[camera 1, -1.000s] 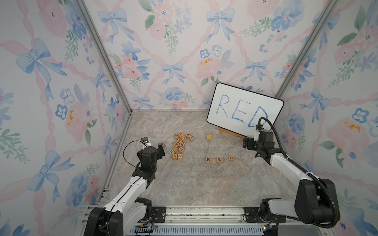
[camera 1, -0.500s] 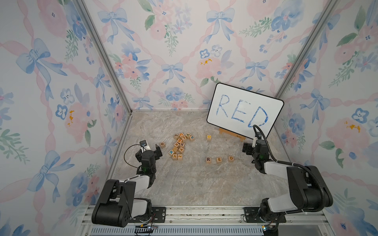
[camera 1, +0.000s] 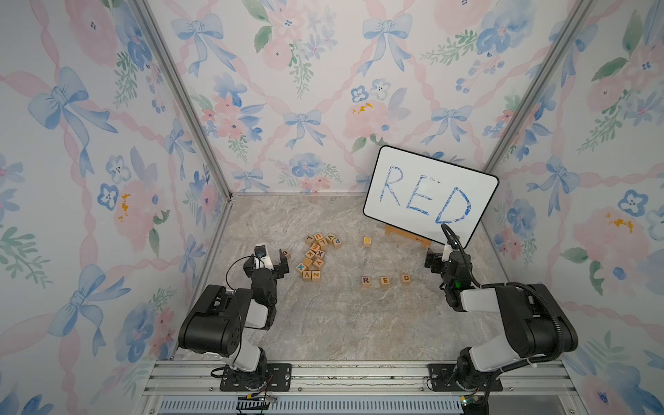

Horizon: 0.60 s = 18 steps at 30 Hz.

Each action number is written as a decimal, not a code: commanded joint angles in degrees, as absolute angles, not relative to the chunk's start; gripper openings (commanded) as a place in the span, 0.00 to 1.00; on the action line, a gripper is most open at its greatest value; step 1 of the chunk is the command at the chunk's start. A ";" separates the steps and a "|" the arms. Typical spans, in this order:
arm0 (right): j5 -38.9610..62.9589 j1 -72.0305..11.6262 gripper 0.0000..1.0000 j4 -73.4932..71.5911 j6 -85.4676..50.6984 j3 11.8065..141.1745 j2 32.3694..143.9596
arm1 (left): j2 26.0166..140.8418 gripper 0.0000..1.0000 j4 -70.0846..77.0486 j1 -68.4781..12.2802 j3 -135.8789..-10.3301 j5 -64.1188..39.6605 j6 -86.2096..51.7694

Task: Assemble the uppercase word "red" with letter blocks
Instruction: Reset both arms

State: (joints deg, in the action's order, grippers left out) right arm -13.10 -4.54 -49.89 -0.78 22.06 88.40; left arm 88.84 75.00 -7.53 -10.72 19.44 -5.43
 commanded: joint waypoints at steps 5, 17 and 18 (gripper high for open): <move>-10.50 -3.93 0.97 -52.12 -0.46 22.15 88.51 | 88.80 0.98 78.23 -7.82 -10.31 18.80 -3.83; -10.55 -3.91 0.97 -52.12 -0.49 22.18 88.51 | 88.96 0.98 78.27 -7.82 -10.43 18.35 -3.60; -10.55 -3.95 0.97 -52.17 -0.47 22.24 88.51 | 88.93 0.98 78.25 -7.82 -10.33 18.33 -3.73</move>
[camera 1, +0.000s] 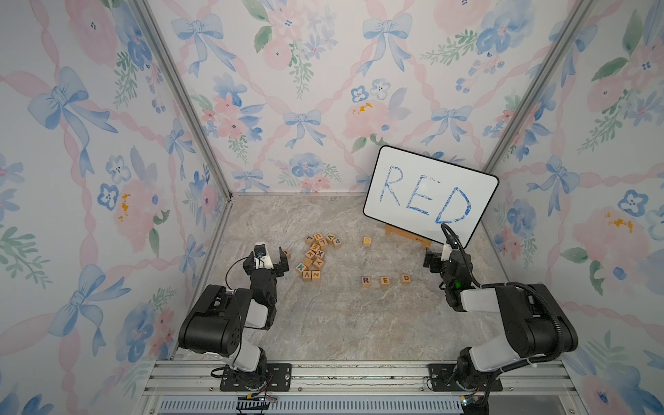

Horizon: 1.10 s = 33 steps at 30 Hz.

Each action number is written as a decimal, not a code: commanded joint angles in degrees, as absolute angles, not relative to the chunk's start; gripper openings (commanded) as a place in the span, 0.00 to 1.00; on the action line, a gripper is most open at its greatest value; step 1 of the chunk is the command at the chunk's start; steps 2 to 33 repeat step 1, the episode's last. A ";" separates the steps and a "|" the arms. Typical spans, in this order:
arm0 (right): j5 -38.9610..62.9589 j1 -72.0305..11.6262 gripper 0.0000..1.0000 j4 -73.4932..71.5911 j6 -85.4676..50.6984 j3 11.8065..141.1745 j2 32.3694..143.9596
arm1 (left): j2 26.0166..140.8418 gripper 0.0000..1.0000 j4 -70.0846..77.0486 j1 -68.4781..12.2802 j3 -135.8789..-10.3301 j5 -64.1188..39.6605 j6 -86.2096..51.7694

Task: Assemble the uppercase word "red" with letter blocks
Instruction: Reset both arms

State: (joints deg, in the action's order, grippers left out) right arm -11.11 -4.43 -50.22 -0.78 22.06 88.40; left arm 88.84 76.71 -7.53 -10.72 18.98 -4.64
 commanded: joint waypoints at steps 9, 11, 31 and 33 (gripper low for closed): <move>-10.55 -3.87 0.97 -52.12 -0.45 22.28 88.51 | 88.96 0.98 78.26 -7.87 -10.37 18.28 -3.68; -10.55 -3.87 0.97 -52.12 -0.45 22.28 88.51 | 88.96 0.98 78.26 -7.87 -10.37 18.28 -3.68; -10.55 -3.87 0.97 -52.12 -0.45 22.28 88.51 | 88.96 0.98 78.26 -7.87 -10.37 18.28 -3.68; -10.55 -3.87 0.97 -52.12 -0.45 22.28 88.51 | 88.96 0.98 78.26 -7.87 -10.37 18.28 -3.68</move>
